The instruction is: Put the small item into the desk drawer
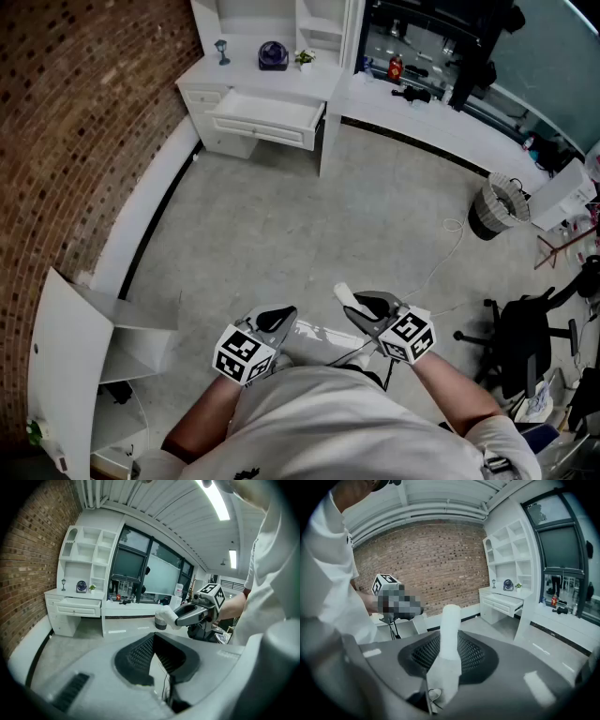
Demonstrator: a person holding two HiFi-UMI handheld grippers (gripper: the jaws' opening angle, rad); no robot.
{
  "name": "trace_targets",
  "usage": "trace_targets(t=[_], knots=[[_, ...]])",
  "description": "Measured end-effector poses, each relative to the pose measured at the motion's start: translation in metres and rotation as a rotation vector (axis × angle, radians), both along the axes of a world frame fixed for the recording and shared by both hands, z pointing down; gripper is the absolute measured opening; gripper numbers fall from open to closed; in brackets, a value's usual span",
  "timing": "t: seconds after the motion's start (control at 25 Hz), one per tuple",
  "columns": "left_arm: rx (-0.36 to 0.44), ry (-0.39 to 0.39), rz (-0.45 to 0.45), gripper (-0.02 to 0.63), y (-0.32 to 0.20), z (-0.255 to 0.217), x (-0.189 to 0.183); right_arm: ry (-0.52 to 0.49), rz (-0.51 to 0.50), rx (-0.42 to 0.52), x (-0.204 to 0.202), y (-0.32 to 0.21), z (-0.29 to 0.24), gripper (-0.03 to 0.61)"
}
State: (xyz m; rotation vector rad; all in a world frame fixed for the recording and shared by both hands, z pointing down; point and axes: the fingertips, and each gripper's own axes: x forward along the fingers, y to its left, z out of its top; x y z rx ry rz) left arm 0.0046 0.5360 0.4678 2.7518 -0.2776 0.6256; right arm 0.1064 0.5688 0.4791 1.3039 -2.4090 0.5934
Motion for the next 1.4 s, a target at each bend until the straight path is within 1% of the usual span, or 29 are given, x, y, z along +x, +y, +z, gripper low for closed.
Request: trace_targets(t=[0.24,0.36,0.48,0.6,0.8,0.96,1.16,1.28,1.4], knots=[[0.012,0.026,-0.036,0.006,-0.023,-0.002,-0.059,0.022,-0.041,0.014,-0.058,-0.031,-0.005,0.127],[-0.006,0.031,-0.076,0.006,-0.031,-0.001,-0.086,0.034,-0.072,0.005,-0.082,-0.040,-0.003,0.127],[-0.017,0.024,-0.096,0.006,-0.035,0.004,-0.106,0.029,-0.077,0.006,-0.098,-0.051,-0.004,0.127],[-0.026,0.028,-0.117,0.006,-0.041,0.007,-0.116,0.010,-0.061,0.007,-0.101,-0.067,-0.007,0.129],[-0.035,0.032,-0.130,0.006,-0.055,0.014,-0.102,-0.005,-0.036,0.004,-0.081,-0.091,-0.006,0.129],[-0.027,0.015,-0.128,0.006,-0.080,0.018,-0.086,-0.009,-0.049,0.002,-0.064,-0.124,0.002,0.129],[-0.026,-0.032,-0.168,0.006,-0.135,0.020,-0.062,-0.024,-0.103,0.005,-0.039,-0.186,0.010,0.129],[-0.010,-0.050,-0.189,0.006,-0.174,0.013,-0.033,-0.018,-0.151,0.019,-0.016,-0.229,0.007,0.129],[0.006,-0.045,-0.225,0.006,-0.216,0.001,-0.004,-0.028,-0.179,0.029,0.009,-0.271,0.004,0.129]])
